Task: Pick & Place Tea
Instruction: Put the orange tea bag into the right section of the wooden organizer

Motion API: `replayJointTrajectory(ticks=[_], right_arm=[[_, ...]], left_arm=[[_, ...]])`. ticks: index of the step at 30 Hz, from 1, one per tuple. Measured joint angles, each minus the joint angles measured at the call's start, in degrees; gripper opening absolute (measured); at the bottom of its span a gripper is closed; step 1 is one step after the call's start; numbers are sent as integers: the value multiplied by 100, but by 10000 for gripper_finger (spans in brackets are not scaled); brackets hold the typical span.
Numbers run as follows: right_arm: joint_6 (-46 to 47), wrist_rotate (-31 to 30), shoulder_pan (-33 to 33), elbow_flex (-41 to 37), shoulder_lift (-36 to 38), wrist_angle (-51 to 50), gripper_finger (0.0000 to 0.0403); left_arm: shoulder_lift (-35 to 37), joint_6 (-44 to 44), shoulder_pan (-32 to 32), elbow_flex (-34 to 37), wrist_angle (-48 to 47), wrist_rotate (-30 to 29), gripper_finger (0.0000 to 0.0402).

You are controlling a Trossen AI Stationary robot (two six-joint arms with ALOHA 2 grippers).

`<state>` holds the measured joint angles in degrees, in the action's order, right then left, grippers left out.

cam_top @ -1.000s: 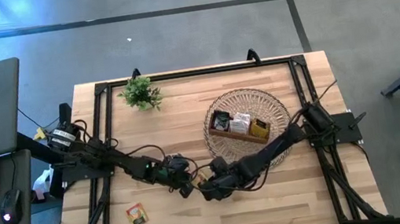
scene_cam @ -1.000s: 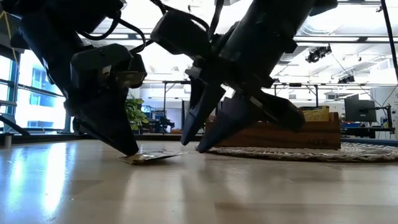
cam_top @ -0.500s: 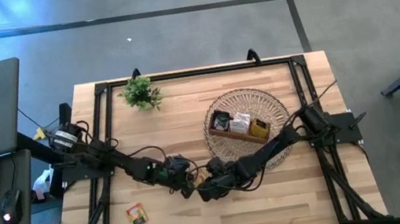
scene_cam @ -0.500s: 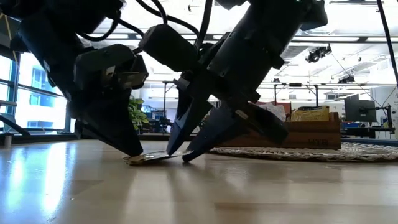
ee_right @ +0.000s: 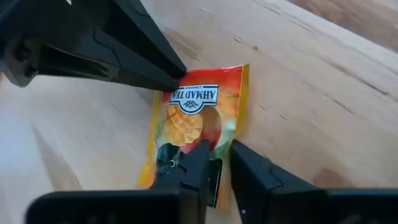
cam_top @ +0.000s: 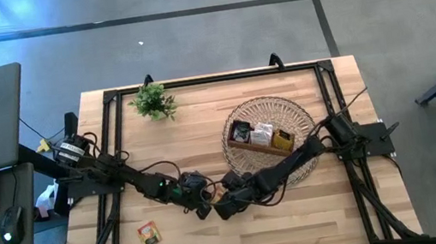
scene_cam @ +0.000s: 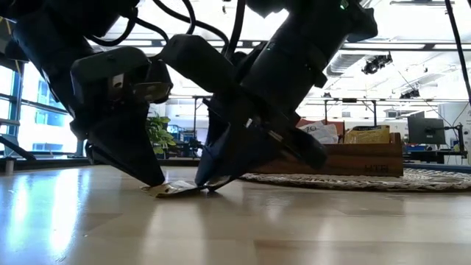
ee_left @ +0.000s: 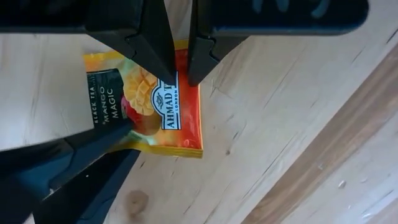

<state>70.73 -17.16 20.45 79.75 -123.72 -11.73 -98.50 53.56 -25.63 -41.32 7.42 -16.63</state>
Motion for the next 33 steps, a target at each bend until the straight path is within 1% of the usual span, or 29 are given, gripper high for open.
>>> replayJointTrajectory(ticks=[4,7,9,11,13,16,19,21,22,24,26,29,33], right_arm=[[-431,106,0,0,0,12,9],[-894,144,1,1,13,-78,9],[-1034,202,9,4,97,-376,8],[-1235,287,14,0,283,-904,3],[-1414,242,24,-20,562,-1509,4],[-1799,72,1,-9,1194,-2465,3],[-2758,-2,-27,-6,1872,-3416,3],[-3903,70,-28,-7,2281,-3947,5],[-4305,37,-14,-4,2478,-4211,5],[-4810,-135,-9,-4,2806,-4761,2],[-5213,-331,-61,0,3001,-5370,2],[-5654,-736,-224,0,3071,-6454,3],[-6169,-767,-551,0,2925,-7374,2]], left_arm=[[-2,-119,-2,0,2,-19,44],[114,-236,-33,9,-53,-1,44],[253,-356,-81,13,-65,-66,44],[448,-427,-161,11,-111,-157,44],[768,-475,-253,15,-309,-290,44],[1134,-557,-368,7,-444,-466,44],[1380,-594,-485,9,-532,-643,44],[1510,-594,-555,9,-606,-806,44],[1537,-593,-565,9,-625,-853,44],[1543,-583,-557,9,-670,-881,44],[1541,-576,-549,9,-694,-914,44],[1541,-520,-549,9,-768,-1058,44],[1541,-373,-450,9,-809,-1233,44]])
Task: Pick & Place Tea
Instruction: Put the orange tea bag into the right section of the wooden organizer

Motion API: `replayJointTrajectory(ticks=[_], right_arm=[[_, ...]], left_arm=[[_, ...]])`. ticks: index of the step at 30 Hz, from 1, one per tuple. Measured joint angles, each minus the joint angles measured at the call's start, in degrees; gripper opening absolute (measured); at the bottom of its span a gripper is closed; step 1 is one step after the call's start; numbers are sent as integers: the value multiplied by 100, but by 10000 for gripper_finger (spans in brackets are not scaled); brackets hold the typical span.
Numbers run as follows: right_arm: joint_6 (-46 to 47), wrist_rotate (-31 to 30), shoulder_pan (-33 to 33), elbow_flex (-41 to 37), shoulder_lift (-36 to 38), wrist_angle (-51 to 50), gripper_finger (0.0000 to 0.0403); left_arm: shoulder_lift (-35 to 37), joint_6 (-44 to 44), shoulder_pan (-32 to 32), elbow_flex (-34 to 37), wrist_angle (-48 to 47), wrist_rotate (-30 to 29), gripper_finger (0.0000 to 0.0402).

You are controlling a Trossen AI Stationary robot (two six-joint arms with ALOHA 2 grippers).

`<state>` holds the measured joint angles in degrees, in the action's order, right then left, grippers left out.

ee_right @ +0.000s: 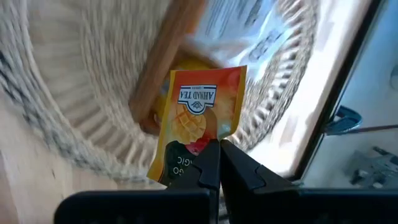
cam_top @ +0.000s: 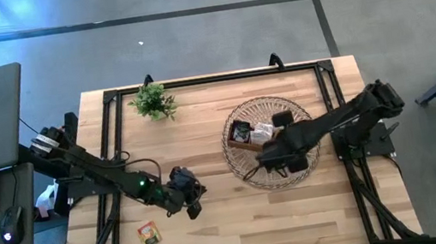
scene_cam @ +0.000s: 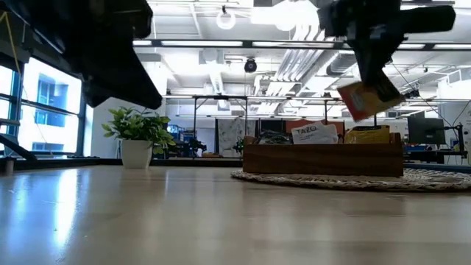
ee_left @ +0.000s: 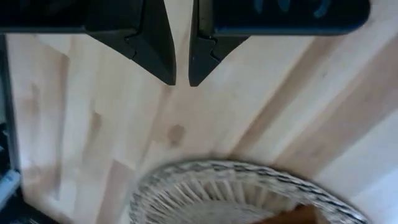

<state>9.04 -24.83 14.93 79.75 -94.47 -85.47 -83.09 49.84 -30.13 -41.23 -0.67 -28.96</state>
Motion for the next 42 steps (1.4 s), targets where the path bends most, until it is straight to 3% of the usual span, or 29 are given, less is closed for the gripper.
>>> replayJointTrajectory(ticks=[6,12,21,33,38,42], right_arm=[[-1178,332,-485,0,-378,-108,1],[-2201,-164,-765,0,-826,-181,2],[-3172,-15,-863,0,-997,69,20],[-3133,86,-854,0,-999,312,73],[-2620,-209,-854,29,-999,261,86],[-1963,-88,-852,414,-999,-42,87]], left_arm=[[131,-3,368,-11,2,-5,44],[129,3,694,-9,-248,49,44],[129,-36,1078,-9,-404,137,44],[129,-6,1139,-9,-555,292,44],[129,-3,1139,-9,-636,380,44],[386,112,1136,-2,-1108,418,44]])
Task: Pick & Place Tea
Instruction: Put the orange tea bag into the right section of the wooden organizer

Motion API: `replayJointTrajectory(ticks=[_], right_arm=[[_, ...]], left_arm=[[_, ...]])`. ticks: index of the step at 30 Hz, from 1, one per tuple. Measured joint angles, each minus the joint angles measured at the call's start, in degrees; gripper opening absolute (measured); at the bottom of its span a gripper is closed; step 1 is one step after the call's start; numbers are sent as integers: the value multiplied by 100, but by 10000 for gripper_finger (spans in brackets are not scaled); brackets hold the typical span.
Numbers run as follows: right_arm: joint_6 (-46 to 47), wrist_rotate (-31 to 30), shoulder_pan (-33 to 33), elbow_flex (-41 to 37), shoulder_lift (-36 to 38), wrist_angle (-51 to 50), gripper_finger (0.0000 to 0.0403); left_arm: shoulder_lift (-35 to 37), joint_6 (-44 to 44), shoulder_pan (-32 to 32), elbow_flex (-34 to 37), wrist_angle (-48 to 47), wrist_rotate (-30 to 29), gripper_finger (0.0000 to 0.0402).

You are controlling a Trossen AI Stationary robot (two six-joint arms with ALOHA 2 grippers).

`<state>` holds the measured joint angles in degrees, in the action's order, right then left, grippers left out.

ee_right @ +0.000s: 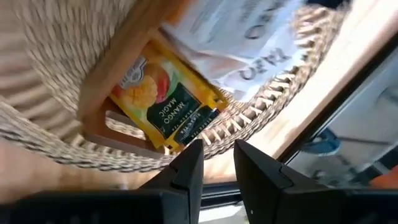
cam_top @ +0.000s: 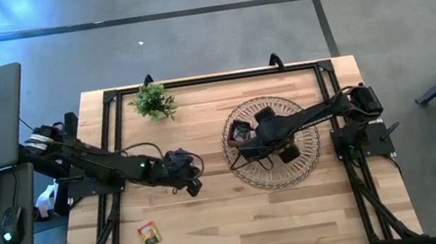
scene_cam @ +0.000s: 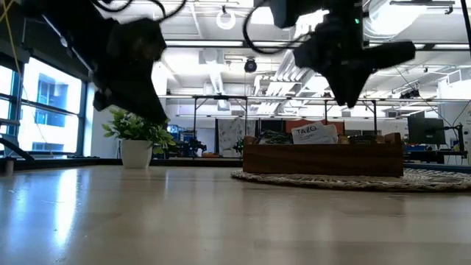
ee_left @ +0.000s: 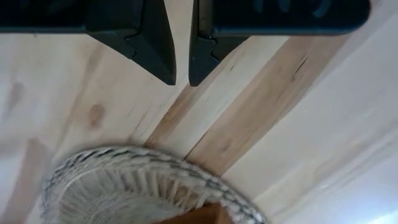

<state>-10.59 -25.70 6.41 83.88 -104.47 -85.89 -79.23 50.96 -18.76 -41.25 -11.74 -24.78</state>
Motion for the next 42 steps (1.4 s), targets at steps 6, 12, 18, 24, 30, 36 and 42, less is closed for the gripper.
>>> replayJointTrajectory(ticks=[6,12,18,24,30,36,42], right_arm=[[1187,272,232,676,121,404,88],[1799,885,678,309,262,3258,88],[1560,1412,1082,-397,217,6676,87],[1004,1814,1236,-1305,214,9264,87],[1225,1702,1235,-2058,214,10409,87],[1503,1666,1235,-2468,210,11080,87],[1492,1669,1224,-2488,210,11191,87]], left_arm=[[748,206,-127,4,-900,292,44],[1367,12,-1049,-7,-1728,1143,44],[1256,812,-2519,-9,-2174,1913,44],[850,3010,-3681,0,-2630,2067,44],[532,4081,-4233,0,-2491,2434,44],[434,4208,-4231,513,-1544,2446,44],[427,4342,-3887,1487,294,2702,44]])
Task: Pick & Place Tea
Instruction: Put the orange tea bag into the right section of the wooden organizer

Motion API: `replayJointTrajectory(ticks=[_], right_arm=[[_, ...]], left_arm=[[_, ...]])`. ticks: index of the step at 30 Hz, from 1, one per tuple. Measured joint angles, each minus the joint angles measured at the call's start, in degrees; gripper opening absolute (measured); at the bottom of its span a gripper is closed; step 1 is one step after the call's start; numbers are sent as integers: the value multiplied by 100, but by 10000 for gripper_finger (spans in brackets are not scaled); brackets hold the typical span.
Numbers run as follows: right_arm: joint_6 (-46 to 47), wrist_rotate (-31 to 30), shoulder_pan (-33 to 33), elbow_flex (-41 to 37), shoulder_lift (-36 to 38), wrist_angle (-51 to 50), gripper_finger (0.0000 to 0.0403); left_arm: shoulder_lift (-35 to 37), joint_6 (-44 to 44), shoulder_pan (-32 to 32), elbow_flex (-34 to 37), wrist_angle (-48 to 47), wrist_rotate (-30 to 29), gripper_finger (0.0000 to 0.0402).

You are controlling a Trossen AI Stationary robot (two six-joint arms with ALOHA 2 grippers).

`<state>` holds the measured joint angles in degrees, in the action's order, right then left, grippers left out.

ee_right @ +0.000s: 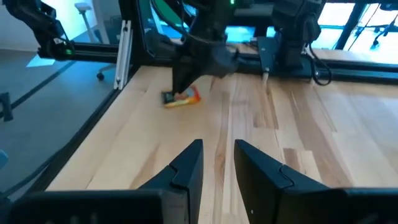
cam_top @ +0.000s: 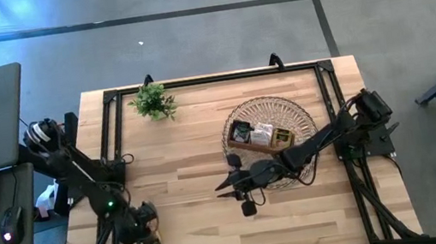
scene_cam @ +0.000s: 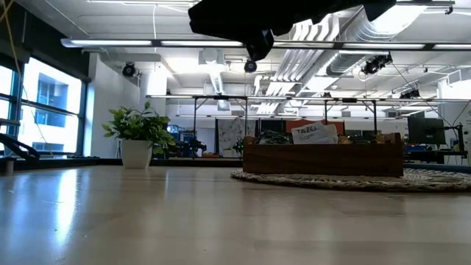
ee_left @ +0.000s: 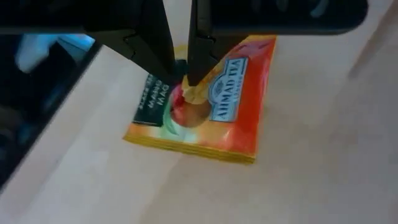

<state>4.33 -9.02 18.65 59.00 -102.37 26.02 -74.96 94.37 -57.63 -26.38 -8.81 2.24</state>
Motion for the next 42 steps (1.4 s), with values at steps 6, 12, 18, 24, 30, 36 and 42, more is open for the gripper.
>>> replayJointTrajectory(ticks=[6,12,18,24,30,36,42], right_arm=[[-361,-1,-71,4,0,-3,87],[-175,2,-178,4,0,-48,87],[744,-274,-293,4,0,-447,87],[2424,-1684,-412,4,0,-1468,87],[4018,-1742,-595,7,-115,-1602,87],[4634,-1363,-639,9,-775,-503,87],[5382,-969,-752,546,-1420,-528,87]], left_arm=[[-11,-1087,614,397,950,-296,44],[-9,-2053,1758,393,790,-634,44],[-23,-2132,2978,416,791,-1830,44],[-33,-2445,3761,367,1171,-2214,44],[472,-3233,3815,10,1080,-2540,44],[822,-2779,3815,-124,-444,-2882,44],[678,-1834,3815,-129,-1525,-2901,44]])
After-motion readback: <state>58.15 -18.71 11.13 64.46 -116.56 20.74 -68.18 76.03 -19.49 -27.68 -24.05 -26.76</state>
